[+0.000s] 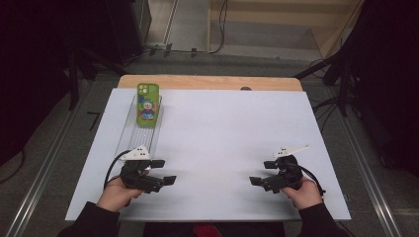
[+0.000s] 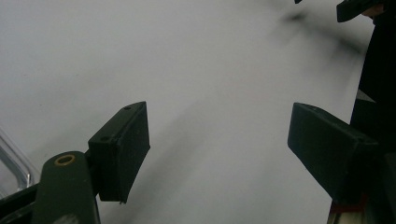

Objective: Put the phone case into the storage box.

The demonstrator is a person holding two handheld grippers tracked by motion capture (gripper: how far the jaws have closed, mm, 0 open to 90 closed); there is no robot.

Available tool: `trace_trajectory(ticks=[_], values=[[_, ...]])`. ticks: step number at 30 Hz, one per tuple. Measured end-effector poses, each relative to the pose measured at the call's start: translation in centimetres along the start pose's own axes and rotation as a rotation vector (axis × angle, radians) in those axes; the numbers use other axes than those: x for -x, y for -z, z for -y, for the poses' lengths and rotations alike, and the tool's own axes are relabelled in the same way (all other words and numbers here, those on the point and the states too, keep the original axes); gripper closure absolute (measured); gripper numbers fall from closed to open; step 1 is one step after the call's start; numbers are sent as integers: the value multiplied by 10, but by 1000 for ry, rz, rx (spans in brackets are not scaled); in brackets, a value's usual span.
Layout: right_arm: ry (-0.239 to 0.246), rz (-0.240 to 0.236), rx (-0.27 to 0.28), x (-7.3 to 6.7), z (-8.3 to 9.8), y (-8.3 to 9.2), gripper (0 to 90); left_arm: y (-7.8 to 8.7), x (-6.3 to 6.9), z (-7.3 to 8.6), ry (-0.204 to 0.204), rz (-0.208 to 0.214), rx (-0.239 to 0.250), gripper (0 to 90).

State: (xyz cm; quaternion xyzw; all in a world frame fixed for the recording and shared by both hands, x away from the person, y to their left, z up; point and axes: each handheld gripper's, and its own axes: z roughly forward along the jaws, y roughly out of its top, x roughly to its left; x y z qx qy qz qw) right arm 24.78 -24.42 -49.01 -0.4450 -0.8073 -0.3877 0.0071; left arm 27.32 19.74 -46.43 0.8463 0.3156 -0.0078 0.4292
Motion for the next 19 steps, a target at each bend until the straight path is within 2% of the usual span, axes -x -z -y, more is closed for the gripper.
trace_trajectory(ticks=[19], values=[[13, -8, 6, -2, 0, 0, 51, 0, 0, 0, 1, 6, 8, 213]])
